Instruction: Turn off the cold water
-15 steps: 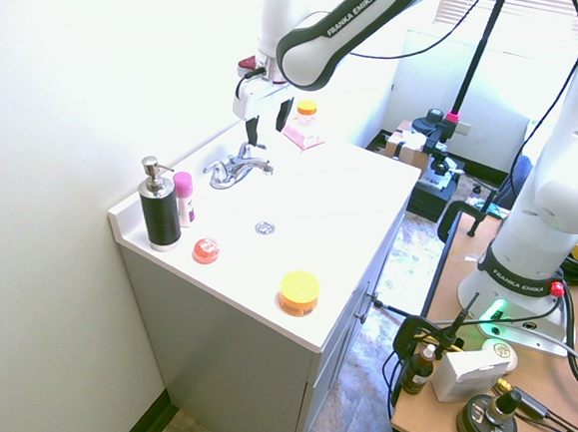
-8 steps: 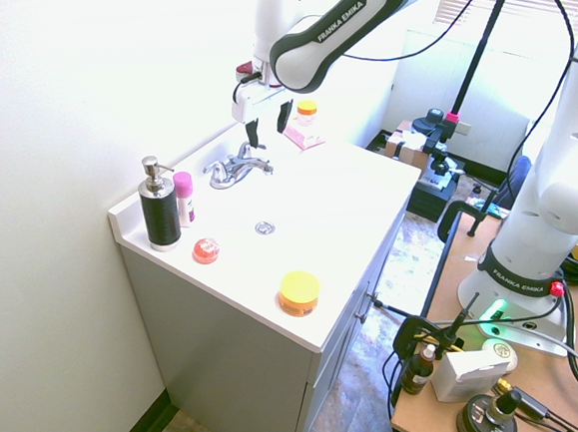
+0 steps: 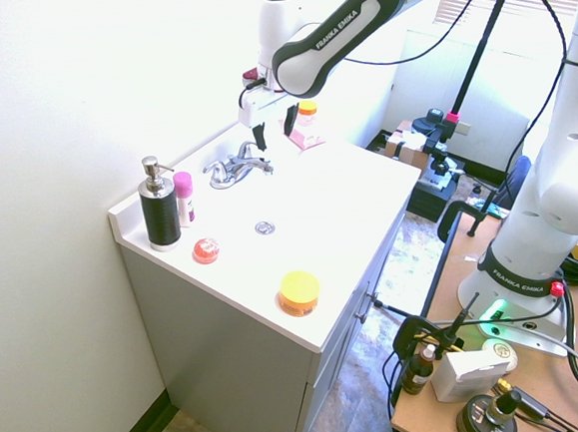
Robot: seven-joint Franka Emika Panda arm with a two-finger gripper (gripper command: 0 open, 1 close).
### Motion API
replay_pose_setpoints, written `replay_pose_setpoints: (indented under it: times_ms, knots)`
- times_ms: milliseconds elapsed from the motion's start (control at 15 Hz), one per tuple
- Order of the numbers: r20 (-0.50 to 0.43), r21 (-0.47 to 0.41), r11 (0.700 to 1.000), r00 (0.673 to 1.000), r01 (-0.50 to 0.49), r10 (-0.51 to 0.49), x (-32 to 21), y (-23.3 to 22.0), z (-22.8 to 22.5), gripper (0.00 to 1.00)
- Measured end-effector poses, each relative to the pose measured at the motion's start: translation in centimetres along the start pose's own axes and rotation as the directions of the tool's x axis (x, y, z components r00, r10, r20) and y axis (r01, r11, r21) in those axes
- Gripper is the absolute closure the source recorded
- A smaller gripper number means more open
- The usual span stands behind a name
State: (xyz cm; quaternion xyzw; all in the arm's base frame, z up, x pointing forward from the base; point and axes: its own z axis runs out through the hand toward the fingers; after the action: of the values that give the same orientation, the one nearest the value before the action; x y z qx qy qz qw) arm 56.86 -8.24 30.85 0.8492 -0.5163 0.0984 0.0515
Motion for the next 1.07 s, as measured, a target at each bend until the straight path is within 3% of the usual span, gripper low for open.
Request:
replay_pose_setpoints:
  times_ms: [733,1067]
  knots:
    - [-0.031,-0.009,0.998,0.998,-0.057,0.057,4.4,-1.4,1.2,0.0]
    - [-0.015,0.006,0.999,0.999,-0.05,0.05,3.3,-2.0,-1.0,0.0]
